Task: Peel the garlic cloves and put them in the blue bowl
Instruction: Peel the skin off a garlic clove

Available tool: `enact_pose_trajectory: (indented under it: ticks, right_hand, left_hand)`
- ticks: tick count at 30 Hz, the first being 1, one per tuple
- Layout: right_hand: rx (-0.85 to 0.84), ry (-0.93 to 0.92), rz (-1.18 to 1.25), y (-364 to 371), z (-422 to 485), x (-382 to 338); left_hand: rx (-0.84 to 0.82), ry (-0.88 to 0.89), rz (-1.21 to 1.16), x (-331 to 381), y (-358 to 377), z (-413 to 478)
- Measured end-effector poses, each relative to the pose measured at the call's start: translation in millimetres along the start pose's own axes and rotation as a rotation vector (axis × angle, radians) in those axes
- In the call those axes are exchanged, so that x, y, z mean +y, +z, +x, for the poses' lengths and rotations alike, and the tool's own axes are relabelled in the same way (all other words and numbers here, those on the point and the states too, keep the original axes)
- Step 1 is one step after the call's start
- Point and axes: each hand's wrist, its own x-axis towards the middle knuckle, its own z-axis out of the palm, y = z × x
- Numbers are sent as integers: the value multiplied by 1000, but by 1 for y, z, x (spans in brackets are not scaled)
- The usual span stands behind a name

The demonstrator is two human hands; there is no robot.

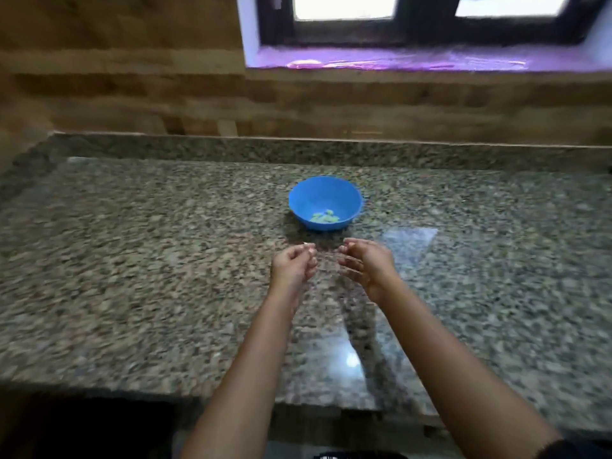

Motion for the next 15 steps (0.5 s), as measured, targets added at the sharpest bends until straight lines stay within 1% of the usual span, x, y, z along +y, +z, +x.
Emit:
enact_pose_trajectory:
  ticks: [4, 6, 8, 11, 15]
  right_hand:
    - [89, 28, -64, -54, 36, -21]
    - [93, 29, -72, -69, 51, -28]
    - [79, 29, -63, -77, 63, -33]
    - [51, 5, -117, -87, 76, -38]
    - [14, -9, -160, -93, 90, -42]
  left_hand:
    - [21, 77, 390, -31, 57, 27]
    - [43, 128, 606, -38, 76, 41]
    - [54, 170, 769, -39, 91, 53]
    - [48, 192, 905, -41, 107, 71]
    - [68, 210, 989, -46, 116, 81]
